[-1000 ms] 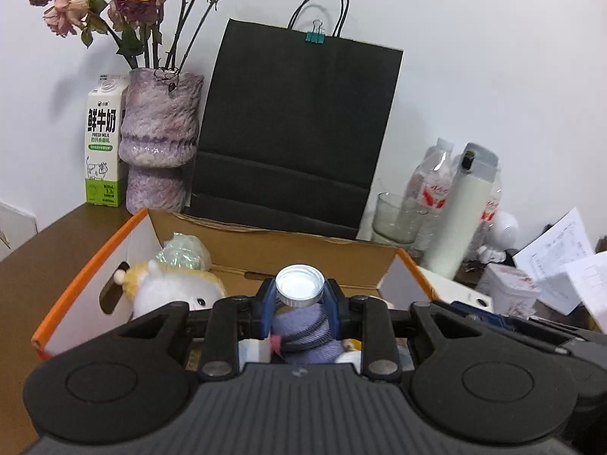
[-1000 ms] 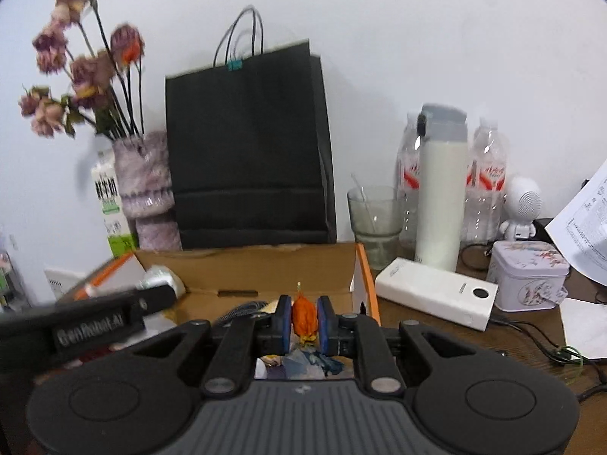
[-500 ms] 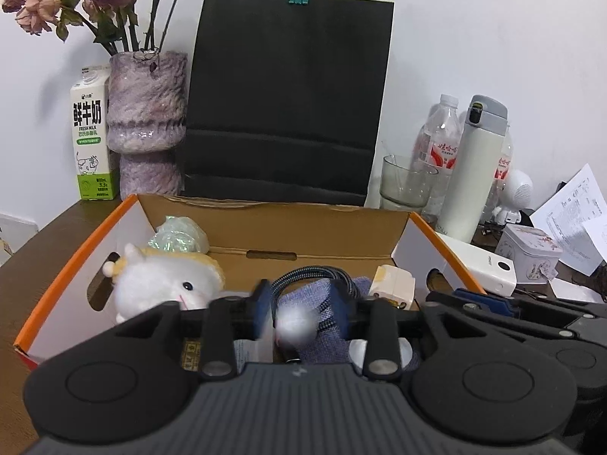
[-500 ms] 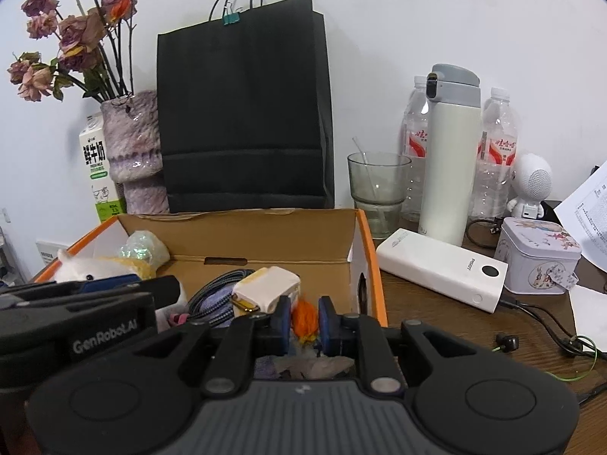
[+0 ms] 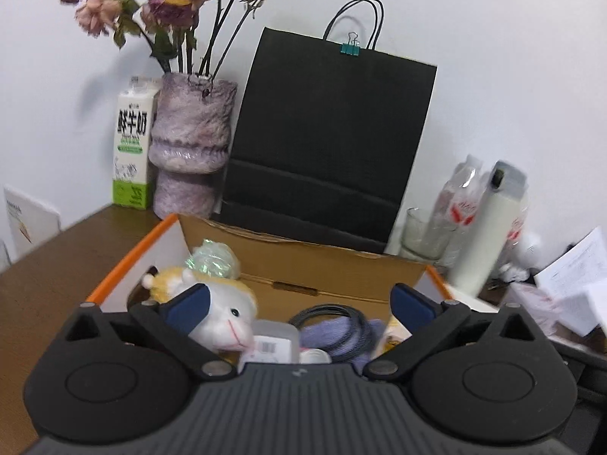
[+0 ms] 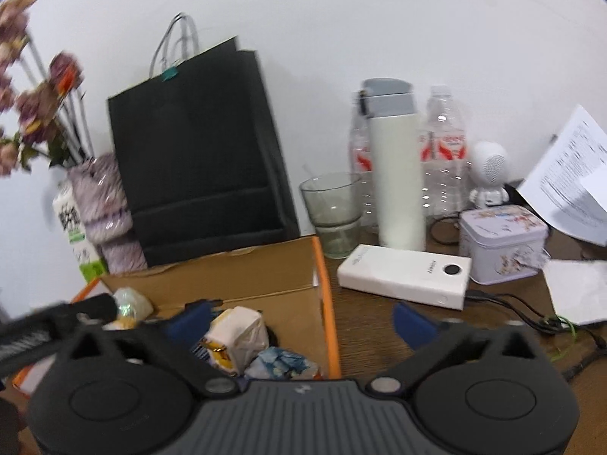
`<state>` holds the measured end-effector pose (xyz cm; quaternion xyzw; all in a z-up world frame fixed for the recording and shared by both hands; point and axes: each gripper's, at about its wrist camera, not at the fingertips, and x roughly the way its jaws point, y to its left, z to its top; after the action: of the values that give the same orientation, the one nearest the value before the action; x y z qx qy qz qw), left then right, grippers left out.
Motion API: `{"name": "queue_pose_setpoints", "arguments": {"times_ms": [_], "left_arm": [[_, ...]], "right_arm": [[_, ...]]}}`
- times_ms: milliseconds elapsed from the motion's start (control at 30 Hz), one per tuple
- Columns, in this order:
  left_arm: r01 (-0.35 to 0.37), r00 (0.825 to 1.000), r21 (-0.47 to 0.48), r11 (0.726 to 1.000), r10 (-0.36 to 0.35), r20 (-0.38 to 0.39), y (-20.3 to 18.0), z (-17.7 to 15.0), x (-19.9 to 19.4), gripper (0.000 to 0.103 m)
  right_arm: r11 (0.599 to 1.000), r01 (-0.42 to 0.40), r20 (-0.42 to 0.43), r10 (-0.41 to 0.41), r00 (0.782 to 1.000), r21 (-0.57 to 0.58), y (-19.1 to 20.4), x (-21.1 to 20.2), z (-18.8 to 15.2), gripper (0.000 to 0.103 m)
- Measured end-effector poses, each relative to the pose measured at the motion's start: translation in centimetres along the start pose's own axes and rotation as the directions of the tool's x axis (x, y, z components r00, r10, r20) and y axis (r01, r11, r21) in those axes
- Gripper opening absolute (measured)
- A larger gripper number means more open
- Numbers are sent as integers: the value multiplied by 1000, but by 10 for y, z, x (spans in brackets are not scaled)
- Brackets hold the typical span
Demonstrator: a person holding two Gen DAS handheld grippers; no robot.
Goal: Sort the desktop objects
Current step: 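Carry the white cap and orange clip into the box and release both, then grasp the small white cap with the left gripper while the right grasps the round white lid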
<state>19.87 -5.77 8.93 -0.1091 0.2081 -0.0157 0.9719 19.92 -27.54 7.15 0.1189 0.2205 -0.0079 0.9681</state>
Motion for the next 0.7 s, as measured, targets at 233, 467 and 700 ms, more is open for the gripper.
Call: {"name": "queue_pose_setpoints", "arguments": {"times_ms": [233, 467, 700], "left_arm": [[6, 1000, 29, 1000, -6, 20, 3, -11, -31, 103], [-23, 1000, 8, 1000, 23, 8, 27, -46, -61, 103], [-21, 995, 37, 999, 24, -94, 37, -65, -60, 103]], "right_arm": [[998, -20, 31, 21, 999, -52, 5, -31, -9, 103], [989, 13, -35, -18, 999, -145, 5, -52, -43, 103], [966, -36, -145, -2, 989, -257, 20, -57, -78, 103]]}}
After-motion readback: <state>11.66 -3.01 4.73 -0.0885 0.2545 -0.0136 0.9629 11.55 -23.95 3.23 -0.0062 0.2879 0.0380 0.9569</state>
